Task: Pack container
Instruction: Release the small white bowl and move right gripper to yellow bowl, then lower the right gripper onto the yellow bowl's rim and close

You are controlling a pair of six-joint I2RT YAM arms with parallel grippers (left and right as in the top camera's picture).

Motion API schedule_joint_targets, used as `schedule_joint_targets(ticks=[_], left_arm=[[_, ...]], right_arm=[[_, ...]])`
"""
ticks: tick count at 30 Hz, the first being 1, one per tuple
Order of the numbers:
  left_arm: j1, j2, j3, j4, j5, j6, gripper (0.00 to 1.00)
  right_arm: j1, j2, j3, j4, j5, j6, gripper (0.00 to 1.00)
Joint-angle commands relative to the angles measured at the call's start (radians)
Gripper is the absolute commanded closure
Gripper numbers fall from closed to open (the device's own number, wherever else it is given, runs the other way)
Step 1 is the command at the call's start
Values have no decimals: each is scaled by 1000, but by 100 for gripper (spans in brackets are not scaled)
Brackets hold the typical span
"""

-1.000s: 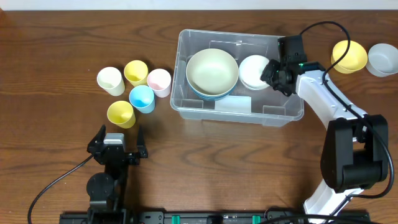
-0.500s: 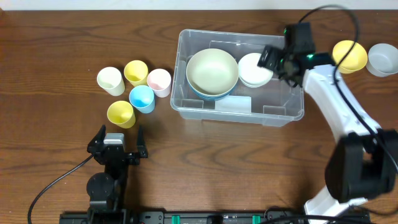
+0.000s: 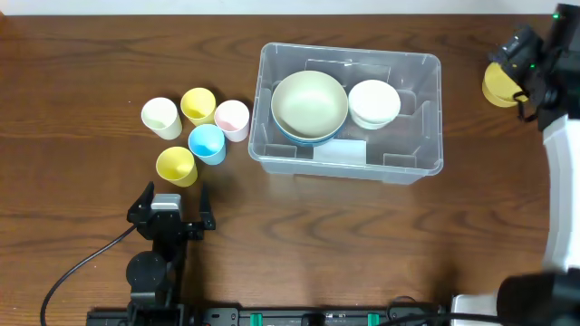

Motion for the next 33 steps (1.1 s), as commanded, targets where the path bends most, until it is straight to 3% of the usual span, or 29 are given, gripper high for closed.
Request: schedule_joint_targets(ticks=[1,11,16,27,33], left_arm=[[4,-6,-14,-39,14,14,2],[4,-6,-14,-39,14,14,2],[4,-6,-14,-38,14,14,2],[4,-6,-14,-39,14,14,2],[4,-6,-14,-38,14,14,2]], right_arm=[[-55,122,-27,-11,-48,27,1],[-165,370,-27,50,-153,42,1],[-204,396,-27,64,-140,55,1],[-211,445,-27,165,-93,248,1],[-251,505,-27,156,-101,247,1]])
